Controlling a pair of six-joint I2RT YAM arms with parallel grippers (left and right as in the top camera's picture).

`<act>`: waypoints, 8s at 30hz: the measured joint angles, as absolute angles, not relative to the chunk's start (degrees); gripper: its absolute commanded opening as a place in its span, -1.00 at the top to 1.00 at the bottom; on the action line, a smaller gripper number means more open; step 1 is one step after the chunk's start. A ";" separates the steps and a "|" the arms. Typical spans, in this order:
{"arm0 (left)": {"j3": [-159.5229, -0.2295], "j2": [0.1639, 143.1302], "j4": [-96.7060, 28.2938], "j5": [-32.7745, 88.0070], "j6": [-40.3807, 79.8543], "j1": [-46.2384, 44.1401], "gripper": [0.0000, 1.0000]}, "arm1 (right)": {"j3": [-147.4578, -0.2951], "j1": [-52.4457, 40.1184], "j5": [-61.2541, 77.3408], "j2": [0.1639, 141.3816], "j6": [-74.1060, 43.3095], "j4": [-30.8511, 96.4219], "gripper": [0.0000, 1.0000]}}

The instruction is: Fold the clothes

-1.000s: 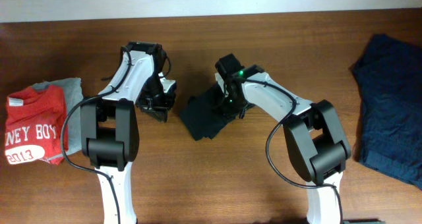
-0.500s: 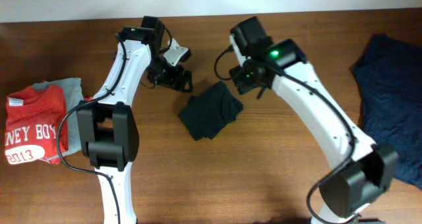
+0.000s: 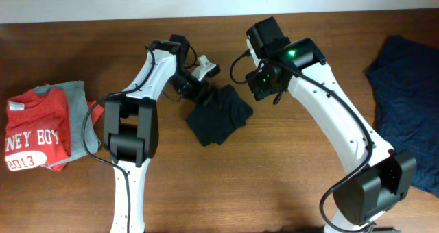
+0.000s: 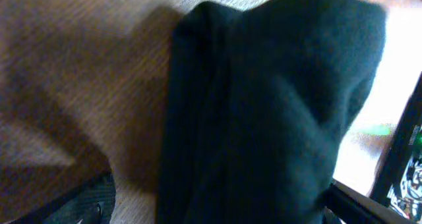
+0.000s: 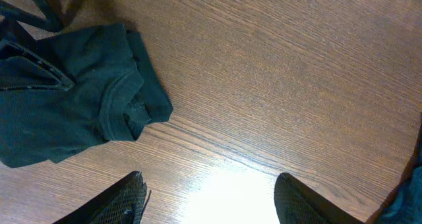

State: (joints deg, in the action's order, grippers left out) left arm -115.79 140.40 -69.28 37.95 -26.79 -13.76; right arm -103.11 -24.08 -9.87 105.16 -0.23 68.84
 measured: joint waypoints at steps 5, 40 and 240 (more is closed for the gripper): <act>-116.79 142.45 -72.42 39.48 -26.41 -13.61 0.65 | -103.11 -24.08 -9.85 105.16 -0.21 68.97 -0.35; -133.53 111.53 -87.20 6.13 -8.32 21.32 0.99 | -103.09 -14.48 -10.13 105.16 -0.01 75.75 -0.32; -51.83 41.78 -60.64 12.56 -9.13 2.17 -0.99 | -0.62 -0.34 7.16 0.84 2.24 -3.01 -0.97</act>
